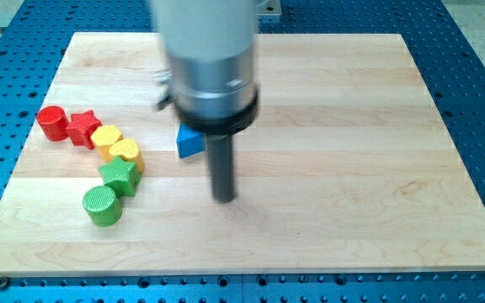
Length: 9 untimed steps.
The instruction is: Push the blue triangle bottom left to the green circle
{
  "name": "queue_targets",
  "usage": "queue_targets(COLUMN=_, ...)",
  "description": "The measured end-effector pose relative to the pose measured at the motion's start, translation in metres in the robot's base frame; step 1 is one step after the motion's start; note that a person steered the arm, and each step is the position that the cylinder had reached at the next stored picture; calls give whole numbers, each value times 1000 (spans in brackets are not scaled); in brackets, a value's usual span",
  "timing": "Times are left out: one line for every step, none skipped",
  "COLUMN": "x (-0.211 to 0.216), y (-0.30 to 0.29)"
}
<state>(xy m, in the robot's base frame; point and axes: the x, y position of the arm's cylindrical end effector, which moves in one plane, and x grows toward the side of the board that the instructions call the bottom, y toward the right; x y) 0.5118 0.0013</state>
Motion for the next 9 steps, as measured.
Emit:
queue_targets(x=-55, y=53)
queue_targets(x=-93, y=25)
queue_targets(x=-93, y=-27)
queue_targets(x=-83, y=-64)
queue_targets(x=-49, y=-82)
queue_targets(x=-27, y=-83)
queue_targets(x=-14, y=-83)
queue_targets(x=-2, y=-84)
queue_targets(x=-23, y=-84)
